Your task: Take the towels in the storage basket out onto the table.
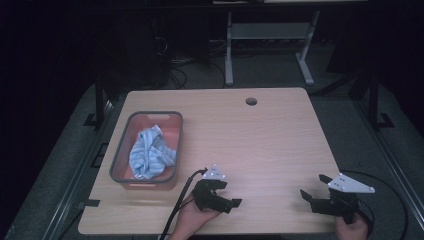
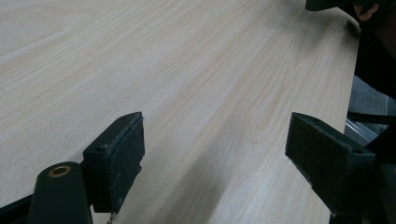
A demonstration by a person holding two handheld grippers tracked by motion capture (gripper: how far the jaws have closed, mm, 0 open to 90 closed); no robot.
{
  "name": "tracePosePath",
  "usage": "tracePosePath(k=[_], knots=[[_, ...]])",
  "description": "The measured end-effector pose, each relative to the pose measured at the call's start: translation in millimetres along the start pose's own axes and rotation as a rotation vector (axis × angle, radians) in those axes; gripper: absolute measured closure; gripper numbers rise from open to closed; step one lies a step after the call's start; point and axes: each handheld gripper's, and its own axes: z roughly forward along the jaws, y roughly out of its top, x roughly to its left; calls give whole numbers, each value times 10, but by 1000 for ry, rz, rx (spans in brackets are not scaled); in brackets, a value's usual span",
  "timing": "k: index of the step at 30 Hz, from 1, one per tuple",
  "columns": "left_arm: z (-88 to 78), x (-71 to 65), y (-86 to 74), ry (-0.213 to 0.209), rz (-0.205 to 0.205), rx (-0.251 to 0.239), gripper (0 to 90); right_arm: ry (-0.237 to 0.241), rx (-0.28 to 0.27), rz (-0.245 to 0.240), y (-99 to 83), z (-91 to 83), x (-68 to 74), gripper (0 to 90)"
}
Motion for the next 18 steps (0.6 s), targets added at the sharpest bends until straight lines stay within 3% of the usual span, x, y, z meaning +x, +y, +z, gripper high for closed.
tracePosePath(k=[7,11,18], knots=[[-21,-3,0,22,21,4,192,-7,4,8,7,17,-26,137],[-6,-7,9,9,11,6,192,-19,1,30,-2,12,-56,137],[-17,-49,86,21,39,1,190,-29,-13,36,-7,-5,-72,137]])
